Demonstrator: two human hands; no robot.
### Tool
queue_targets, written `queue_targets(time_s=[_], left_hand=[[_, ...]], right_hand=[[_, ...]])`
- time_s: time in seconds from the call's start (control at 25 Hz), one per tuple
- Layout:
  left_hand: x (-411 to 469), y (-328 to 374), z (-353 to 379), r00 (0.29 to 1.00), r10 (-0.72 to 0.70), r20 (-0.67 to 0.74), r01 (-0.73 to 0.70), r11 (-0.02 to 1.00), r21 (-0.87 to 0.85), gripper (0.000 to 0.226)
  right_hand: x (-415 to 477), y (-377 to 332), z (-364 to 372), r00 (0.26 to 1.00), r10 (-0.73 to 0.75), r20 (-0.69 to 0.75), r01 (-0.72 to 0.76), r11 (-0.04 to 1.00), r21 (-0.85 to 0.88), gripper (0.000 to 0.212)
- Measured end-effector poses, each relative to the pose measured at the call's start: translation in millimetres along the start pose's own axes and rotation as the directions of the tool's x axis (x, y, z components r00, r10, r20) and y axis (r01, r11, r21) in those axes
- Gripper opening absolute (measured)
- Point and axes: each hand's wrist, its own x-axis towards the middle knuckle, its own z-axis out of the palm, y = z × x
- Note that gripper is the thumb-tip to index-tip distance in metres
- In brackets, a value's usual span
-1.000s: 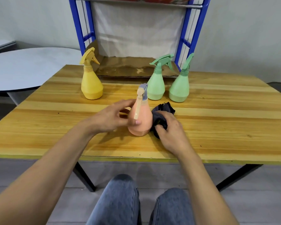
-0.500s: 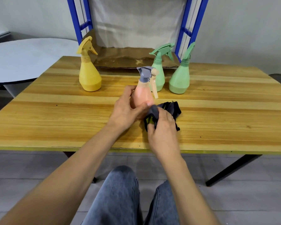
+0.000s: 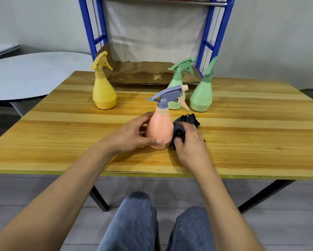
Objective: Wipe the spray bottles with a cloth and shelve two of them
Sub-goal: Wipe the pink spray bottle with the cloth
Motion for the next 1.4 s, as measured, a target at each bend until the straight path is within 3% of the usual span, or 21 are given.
queue_targets(time_s=[0.24, 0.4, 0.56, 0.68, 0.8, 0.88, 1.0, 1.2, 1.4], left_hand=[[-3, 1, 34, 0.905, 0.007, -0.425, 0.019, 0.998, 0.056, 0.09], [5, 15, 49, 0.805, -0.019, -0.593, 0.118, 0.985, 0.128, 0.085], [11, 16, 46, 0.803, -0.076, -0.592, 0.196, 0.971, 0.14, 0.089], [8, 12, 41, 0.789, -0.103, -0.606, 0.207, 0.973, 0.103, 0.091], [3, 7, 37, 0.784, -0.1, -0.612, 0.186, 0.979, 0.078, 0.097], [2, 2, 31, 0.815, -0.07, -0.575, 0.144, 0.986, 0.085, 0.096], [6, -3, 23, 0.849, -0.032, -0.527, 0.105, 0.988, 0.11, 0.091], [35, -9, 10, 0.827, -0.038, -0.561, 0.126, 0.985, 0.121, 0.092], [84, -15, -7, 0.811, -0.087, -0.579, 0.194, 0.973, 0.126, 0.088]], right_hand=[[-13, -13, 17, 0.99, 0.007, -0.142, -0.017, 0.997, -0.069, 0.049], [-33, -10, 9, 0.994, -0.069, -0.082, 0.063, 0.995, -0.072, 0.049], [-24, 7, -23, 0.98, -0.129, 0.15, 0.152, 0.976, -0.156, 0.055], [-10, 4, -46, 0.948, -0.043, 0.315, 0.115, 0.97, -0.214, 0.072], [0, 0, -43, 0.978, -0.007, 0.207, 0.034, 0.991, -0.128, 0.078], [3, 7, -26, 0.988, -0.047, 0.15, 0.074, 0.981, -0.181, 0.069], [12, 17, -7, 0.996, -0.072, 0.051, 0.078, 0.989, -0.125, 0.052], [23, 22, 8, 0.99, -0.1, -0.097, 0.084, 0.984, -0.156, 0.042], [23, 23, 10, 0.986, -0.09, -0.143, 0.062, 0.98, -0.188, 0.041]])
